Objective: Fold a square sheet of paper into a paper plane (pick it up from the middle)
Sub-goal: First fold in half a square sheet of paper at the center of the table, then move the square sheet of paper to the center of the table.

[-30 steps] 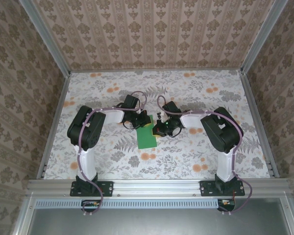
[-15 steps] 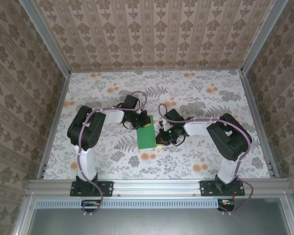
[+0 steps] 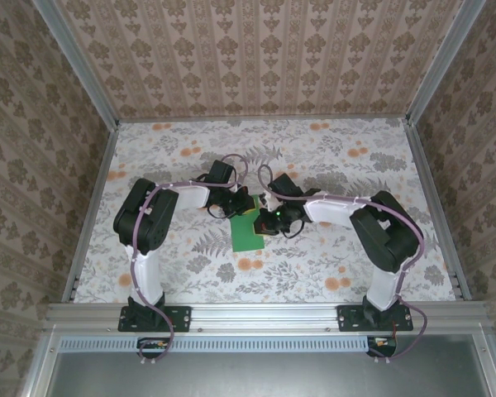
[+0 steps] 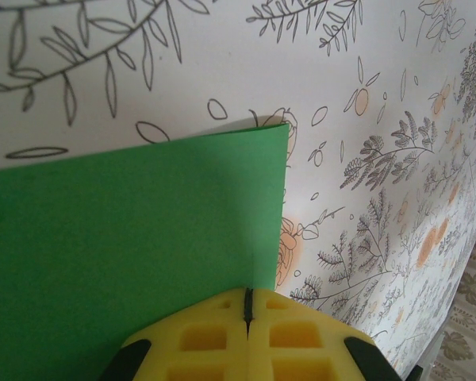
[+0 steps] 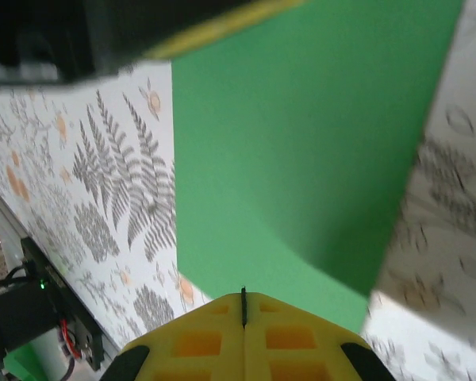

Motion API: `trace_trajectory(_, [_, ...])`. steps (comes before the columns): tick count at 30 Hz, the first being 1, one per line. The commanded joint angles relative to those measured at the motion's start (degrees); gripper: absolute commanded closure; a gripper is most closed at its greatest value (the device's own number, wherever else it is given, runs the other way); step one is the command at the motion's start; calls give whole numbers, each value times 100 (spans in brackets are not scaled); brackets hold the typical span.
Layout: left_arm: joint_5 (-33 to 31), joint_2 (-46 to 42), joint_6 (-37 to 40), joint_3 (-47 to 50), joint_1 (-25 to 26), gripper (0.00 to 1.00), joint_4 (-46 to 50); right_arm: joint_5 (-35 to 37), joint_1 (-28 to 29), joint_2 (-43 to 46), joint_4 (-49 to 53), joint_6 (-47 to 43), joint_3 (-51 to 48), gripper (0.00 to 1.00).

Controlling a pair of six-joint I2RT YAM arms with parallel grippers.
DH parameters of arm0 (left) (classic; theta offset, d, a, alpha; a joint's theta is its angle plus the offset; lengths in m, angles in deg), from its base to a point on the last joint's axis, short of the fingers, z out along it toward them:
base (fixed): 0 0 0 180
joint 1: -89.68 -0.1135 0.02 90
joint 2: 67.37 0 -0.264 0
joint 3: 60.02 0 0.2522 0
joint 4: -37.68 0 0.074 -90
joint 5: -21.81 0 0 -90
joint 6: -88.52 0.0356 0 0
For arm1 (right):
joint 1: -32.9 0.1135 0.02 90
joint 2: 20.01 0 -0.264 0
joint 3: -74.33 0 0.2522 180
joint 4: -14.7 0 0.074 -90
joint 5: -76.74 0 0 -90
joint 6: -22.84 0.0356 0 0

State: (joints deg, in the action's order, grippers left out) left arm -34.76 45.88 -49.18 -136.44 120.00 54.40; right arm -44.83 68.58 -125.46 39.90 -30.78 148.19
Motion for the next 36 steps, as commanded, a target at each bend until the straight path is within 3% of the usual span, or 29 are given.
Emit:
trace_trajectory(1, [-440,302,174,206,-36,100,613,139,18,-350,50,1,130,100])
trace_trajectory(8, [-460,329,169,174,-27,100,635,73,18,-266,50,-1,-357,100])
trace_trajectory(16, [-436,349,252,86,-35,100,675,-107,103,468,124,-16,-1401,100])
trace_trajectory(23, [-141,135,581,-529,-36,100,918,424,114,1010,180,16,-1100,100])
trace_trajectory(28, [-286,-624,565,-889,-197,74,1214,1102,105,833,216,66,-463,100])
trace_trajectory(33, [-724,-1547,429,-367,-780,41,1405,1207,121,253,331,71,160,83])
trace_trajectory(36, [-1114,-2145,446,188,-1143,31,1560,1296,123,-141,392,36,597,75])
